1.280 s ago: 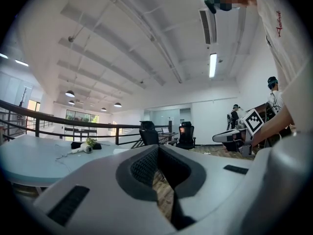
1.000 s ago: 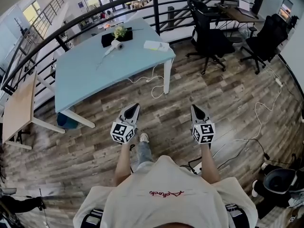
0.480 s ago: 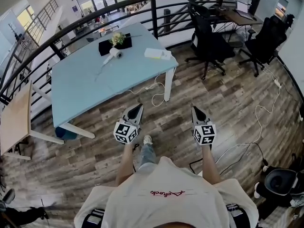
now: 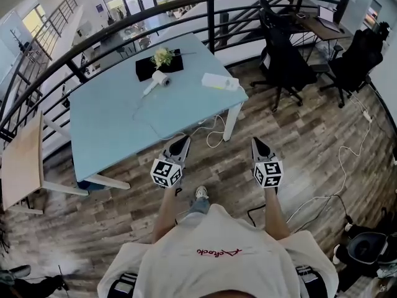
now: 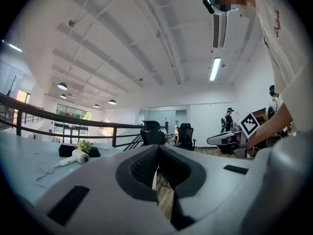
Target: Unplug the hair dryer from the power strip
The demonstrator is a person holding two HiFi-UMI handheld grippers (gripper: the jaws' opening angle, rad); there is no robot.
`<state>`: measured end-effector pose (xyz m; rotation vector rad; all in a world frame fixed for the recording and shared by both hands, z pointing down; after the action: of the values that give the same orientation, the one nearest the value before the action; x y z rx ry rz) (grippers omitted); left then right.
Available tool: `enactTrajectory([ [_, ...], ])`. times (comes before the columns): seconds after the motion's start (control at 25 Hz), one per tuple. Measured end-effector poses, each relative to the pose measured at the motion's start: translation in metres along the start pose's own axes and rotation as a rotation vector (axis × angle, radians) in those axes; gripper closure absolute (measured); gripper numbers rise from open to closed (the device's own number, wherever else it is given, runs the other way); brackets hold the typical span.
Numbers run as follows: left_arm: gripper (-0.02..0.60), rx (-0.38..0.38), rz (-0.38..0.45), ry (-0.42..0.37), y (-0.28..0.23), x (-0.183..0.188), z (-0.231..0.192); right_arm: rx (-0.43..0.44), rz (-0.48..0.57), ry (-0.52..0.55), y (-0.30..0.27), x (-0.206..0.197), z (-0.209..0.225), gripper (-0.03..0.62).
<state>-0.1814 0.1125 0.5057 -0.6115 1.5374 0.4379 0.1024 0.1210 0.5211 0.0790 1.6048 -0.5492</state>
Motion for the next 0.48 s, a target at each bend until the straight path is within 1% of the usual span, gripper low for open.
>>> enactTrajectory([
  [0.36, 0.572, -0.032, 0.011, -0.014, -0.037, 0.025, -0.091, -0.036, 0.011, 0.0, -0.085, 0.042, -0.01, 0.576],
  [0.48, 0.572, -0.043, 0.017, -0.017, -0.047, 0.03, -0.115, -0.045, 0.016, 0.002, -0.107, 0.05, -0.014, 0.576],
])
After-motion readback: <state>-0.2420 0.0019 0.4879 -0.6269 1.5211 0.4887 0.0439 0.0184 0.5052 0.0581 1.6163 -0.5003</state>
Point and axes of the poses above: the fingertips, and each gripper's own axes: y backward along the fingers, z to its right, x out of its top, the point moved 3 cm from there along y, backward along the fingers, and after that the axes turned 4 degrees about -z, right-handed, at the moved point
